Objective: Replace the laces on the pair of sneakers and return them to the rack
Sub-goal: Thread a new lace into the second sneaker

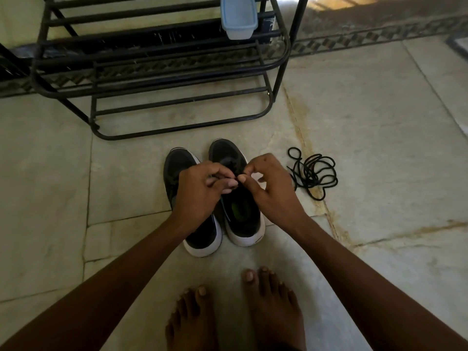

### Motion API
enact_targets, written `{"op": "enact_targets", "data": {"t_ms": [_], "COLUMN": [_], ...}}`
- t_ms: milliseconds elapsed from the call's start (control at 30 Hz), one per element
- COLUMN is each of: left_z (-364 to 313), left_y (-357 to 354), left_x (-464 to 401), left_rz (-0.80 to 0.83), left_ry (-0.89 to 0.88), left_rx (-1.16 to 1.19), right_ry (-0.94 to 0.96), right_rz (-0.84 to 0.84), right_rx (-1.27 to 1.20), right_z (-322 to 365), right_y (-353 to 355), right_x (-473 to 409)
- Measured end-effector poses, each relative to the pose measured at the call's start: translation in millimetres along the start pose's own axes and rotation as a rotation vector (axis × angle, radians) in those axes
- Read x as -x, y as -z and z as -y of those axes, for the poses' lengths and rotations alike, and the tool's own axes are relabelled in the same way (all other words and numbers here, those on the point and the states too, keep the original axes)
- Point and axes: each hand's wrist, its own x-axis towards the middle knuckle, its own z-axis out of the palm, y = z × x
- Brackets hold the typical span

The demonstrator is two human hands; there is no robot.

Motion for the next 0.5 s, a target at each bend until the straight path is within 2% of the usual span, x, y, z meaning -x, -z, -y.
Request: {"op": "enact_targets", "data": {"t_ms": [100,200,300,400,500], "left_z": [6,9,9,3,-6], "left_y": [11,21,27,25,20], "left_x": [-4,-5,-8,-14,-18], "left_rz": [-0.033,-0.065,-0.033,0.001,-0.01], "left_ry": [-0.123,-0.117,-0.086,0.048,0.258], "left_rx": [-0.175,-0.21,-0.229,-0.132,0.116], "right_ry": [-0.017,-0.105,-0.098,-0.066,-0.061], "right_rz": [-0.054,-0.002,0.023,0.046,0.127], "right_rx": [0.033,-0.051,-0.082,-0.129,-0.193], "right_z": [1,-3,-5,-2,7], "right_y": [14,26,28,29,28], "right_x": [0,0,3,4,3]}}
